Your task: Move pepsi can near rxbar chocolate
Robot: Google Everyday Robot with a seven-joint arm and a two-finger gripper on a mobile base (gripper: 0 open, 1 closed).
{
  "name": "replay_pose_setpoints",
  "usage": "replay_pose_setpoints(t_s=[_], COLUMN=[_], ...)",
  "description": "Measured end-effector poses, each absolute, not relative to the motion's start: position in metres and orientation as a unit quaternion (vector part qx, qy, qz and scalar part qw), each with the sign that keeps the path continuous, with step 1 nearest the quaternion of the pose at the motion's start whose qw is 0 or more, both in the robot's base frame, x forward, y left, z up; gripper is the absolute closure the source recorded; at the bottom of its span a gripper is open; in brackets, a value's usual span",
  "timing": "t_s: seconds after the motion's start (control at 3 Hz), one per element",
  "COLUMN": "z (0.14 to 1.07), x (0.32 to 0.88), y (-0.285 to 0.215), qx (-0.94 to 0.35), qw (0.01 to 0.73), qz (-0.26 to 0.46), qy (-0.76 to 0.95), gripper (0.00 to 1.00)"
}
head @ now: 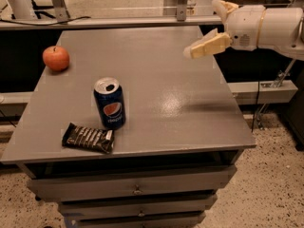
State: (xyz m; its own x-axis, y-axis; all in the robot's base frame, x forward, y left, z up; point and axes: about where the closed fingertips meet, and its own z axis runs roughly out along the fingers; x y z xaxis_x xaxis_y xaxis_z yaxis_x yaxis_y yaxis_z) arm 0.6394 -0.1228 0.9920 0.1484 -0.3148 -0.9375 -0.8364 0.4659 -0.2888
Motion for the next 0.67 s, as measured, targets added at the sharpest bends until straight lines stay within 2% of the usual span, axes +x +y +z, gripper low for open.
replay_pose_setpoints(t_s=[0.67], z=[0.9928], x=[0.647], y=[-0.1188], qx=[-0.478], qw=[0.591], qz=[0.225], qy=[0.61], gripper=[0.0])
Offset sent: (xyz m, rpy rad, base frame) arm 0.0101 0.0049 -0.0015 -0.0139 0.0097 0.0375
